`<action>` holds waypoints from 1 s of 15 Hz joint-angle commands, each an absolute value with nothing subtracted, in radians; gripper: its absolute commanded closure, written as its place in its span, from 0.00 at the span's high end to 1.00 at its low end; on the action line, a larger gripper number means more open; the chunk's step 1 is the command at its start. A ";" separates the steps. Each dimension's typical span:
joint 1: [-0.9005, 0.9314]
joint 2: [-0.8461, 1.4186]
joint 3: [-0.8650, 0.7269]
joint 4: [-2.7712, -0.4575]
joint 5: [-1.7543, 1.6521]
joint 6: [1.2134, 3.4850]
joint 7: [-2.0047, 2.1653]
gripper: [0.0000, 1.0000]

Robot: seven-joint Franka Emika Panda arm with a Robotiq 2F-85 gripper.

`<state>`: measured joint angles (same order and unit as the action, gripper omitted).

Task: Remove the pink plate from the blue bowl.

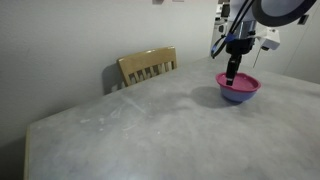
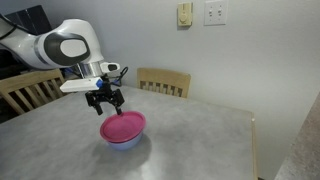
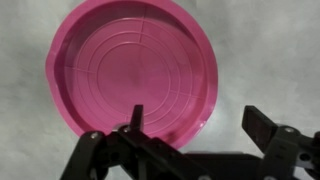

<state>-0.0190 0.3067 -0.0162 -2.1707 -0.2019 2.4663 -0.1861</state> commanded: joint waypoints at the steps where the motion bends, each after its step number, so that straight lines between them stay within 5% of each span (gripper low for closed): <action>1: -0.024 0.349 -0.004 -2.135 -0.174 2.451 -0.203 1.00; 12: -0.018 0.467 -0.001 -2.056 -0.168 2.418 -0.176 1.00; 15: -0.017 0.469 -0.001 -2.047 -0.167 2.408 -0.167 0.83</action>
